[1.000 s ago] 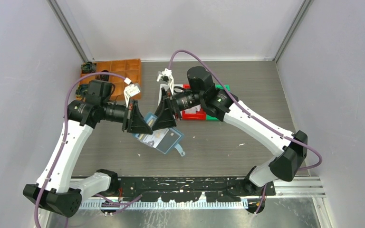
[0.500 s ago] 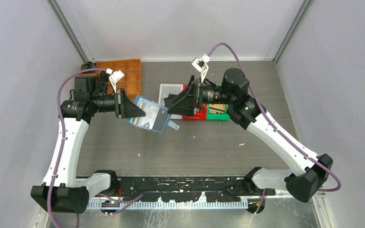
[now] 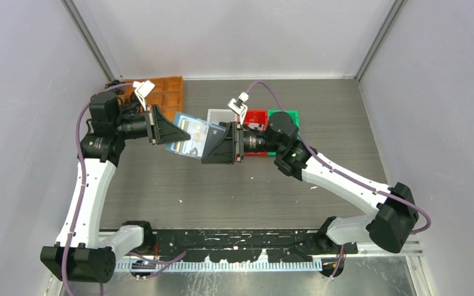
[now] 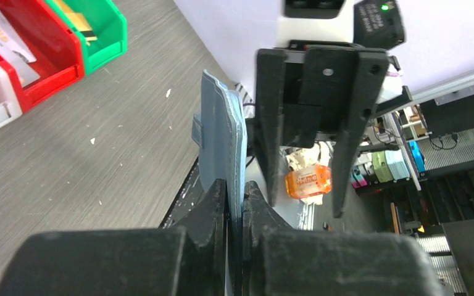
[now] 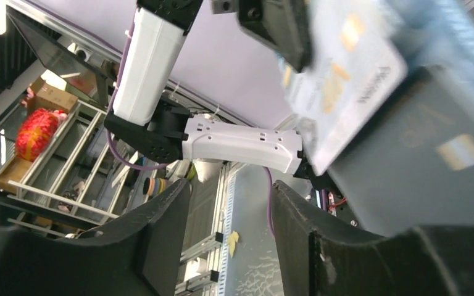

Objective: Take the credit cards out of the card holder
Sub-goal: Remove the credit card from the card holder.

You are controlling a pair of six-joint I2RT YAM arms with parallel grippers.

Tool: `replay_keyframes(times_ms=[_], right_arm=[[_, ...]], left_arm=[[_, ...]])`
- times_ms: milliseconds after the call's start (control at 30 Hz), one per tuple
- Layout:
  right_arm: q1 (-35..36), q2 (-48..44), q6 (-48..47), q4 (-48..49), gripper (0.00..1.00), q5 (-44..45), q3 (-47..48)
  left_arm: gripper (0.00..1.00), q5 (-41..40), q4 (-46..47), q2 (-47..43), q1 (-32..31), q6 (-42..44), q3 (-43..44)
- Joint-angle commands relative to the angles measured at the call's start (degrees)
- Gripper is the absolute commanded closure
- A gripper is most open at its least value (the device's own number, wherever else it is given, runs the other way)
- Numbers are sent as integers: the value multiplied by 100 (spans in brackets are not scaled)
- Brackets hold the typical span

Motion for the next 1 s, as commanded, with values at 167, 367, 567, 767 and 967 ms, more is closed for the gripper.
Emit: replay_keyframes(times_ms=[167,367,567,767,967], right_arm=[[-18,105,82,586,45,88,53],[-70,18,-261,177,42,195,200],[-76,284,213,886,46,166,416],[-71,452,481,1275,59,151,588],[-71,543,634,1436,82,67,590]], left_arm=[[100,526,1258,-368,21,-1183,29],[100,592,1278,-478,11,-1328,29],[100,615,1301,-579,11,-1402,-92],[100,632,1330,-635,9,-1402,-164],[100,651,1329,-634,8,-1411,-132]])
